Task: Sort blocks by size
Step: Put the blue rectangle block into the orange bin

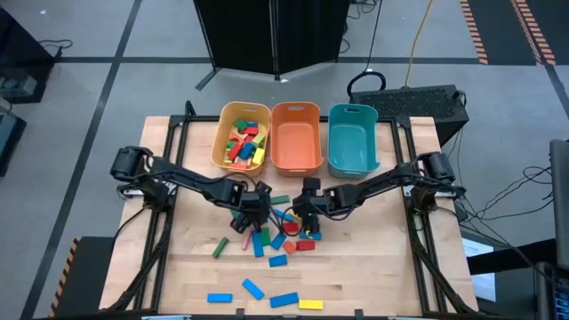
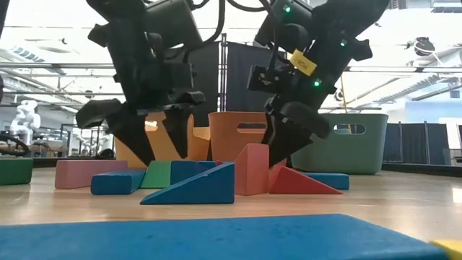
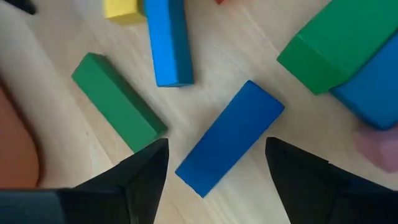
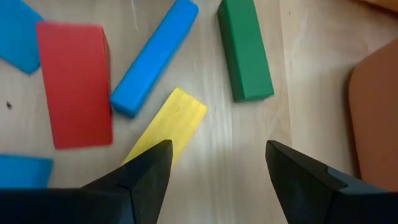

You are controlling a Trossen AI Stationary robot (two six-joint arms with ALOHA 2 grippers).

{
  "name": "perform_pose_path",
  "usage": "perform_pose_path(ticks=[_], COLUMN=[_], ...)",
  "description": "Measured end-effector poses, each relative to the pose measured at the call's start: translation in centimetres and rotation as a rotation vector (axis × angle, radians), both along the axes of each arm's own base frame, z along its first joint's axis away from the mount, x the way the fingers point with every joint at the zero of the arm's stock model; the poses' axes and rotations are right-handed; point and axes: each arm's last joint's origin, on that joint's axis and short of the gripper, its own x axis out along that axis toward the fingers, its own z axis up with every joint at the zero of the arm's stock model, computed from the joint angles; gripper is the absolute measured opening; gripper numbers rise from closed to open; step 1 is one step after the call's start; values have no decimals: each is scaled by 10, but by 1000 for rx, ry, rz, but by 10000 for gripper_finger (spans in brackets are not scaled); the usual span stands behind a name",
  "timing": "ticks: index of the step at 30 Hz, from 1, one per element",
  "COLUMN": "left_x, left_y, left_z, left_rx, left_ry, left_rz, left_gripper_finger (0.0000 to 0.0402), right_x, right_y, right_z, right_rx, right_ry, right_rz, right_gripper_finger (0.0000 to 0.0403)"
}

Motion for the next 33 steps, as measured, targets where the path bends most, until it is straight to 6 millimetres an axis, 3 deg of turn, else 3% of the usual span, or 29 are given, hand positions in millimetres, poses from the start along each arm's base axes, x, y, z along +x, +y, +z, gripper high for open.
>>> perform_pose_path(ticks=[4, 12, 24, 33], left_x=[1, 3, 10, 21], left_y=[-1, 8, 31, 38], left_z=[-8, -15, -9, 6], left_rx=[26, -20, -152, -197], left_ry=[48, 79, 79, 39], left_rz=[-113, -113, 133, 244], left_gripper_finger=[266, 229, 86, 99], right_x=[-5, -13, -24, -39], right_y=[2, 6, 15, 22], right_z=[2, 14, 38, 41], right_rx=[-6, -2, -43, -125], right_ry=[40, 55, -9, 36], right_rz=[4, 4, -51, -138], right_gripper_finger=[247, 247, 247, 247])
